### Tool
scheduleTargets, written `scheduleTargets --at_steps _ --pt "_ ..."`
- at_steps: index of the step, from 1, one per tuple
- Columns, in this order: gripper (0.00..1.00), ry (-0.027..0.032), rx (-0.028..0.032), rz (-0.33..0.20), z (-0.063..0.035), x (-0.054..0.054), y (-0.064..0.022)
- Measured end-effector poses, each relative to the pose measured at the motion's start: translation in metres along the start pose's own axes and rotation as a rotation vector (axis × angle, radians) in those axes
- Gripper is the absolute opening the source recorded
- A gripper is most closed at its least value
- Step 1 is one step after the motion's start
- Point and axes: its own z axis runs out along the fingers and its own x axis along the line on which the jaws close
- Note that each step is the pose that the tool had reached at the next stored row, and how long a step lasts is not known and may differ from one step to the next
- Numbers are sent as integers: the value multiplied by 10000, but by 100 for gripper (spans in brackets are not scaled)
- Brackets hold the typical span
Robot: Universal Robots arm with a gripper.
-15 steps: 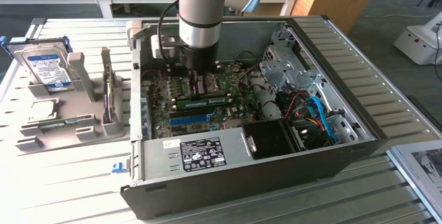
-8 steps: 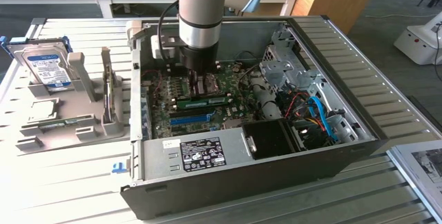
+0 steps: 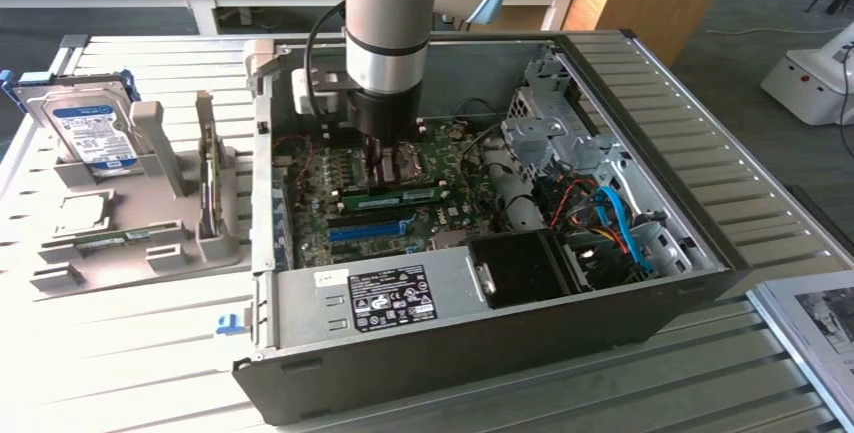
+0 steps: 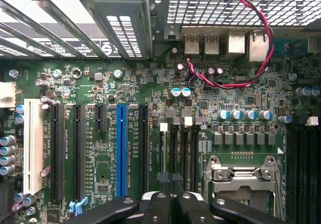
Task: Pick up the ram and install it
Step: 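Press down the ram until it locks into place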
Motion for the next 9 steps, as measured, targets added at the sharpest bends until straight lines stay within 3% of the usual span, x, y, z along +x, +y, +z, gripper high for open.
scheduleTargets --at_steps 6,9 --pt "10 -9 8 -1 -10 -1 -1" --pt "10 0 0 0 -62 -1 1"
